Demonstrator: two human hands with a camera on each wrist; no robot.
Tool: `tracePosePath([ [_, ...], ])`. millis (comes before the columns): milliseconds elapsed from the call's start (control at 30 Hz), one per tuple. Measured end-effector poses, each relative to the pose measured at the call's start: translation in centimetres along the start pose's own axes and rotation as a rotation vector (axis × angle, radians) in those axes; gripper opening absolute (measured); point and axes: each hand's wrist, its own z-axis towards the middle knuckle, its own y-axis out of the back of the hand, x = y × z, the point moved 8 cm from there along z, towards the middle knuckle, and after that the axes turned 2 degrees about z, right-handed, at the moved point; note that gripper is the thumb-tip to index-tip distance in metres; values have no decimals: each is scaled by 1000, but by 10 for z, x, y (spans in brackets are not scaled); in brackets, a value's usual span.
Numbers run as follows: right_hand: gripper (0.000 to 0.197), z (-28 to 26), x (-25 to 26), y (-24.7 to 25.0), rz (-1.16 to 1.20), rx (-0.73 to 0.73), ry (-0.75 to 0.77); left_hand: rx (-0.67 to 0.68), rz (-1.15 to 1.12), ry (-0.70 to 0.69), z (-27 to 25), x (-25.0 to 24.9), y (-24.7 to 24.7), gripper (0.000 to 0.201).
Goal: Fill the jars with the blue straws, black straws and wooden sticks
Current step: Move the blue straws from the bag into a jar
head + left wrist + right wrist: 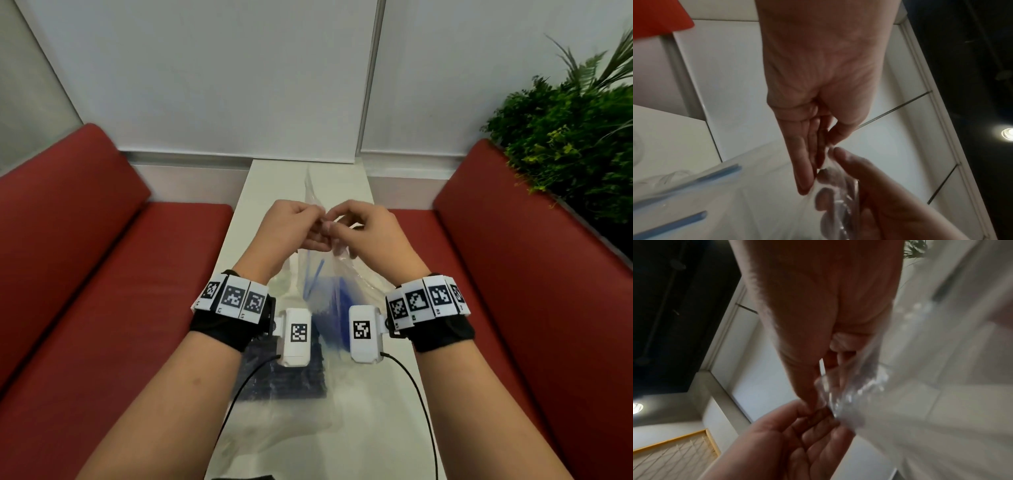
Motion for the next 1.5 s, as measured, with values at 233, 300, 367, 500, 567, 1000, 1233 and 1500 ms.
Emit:
tracePosePath([
  [233, 7, -8, -32, 5, -112, 87, -194, 103, -97, -7, -3, 8, -3, 24],
  [300, 10, -9, -47, 9, -230, 79, -228, 84, -260, 35, -2, 15, 1, 22],
  [367, 12, -15, -65, 15, -185, 45, -325, 53, -499, 178, -2, 30, 4, 20],
  [500, 23, -27, -101, 24, -125, -59, -493, -25, -793, 477, -7, 60, 5, 25],
  [567, 23, -33, -115, 22, 183, -158, -616, -66, -428, 427, -7, 66, 17, 18],
  [1000, 28, -24, -96, -37, 1026, -14, -768, 449, 777, 65, -11, 55, -33, 33],
  [1233, 73, -37, -97, -13, -462, 432, -535, -122, 216, 250, 5, 70, 13, 21],
  [1500, 22, -67, -117, 8, -724, 441, -753, -175, -789, 499, -6, 95, 3, 27],
])
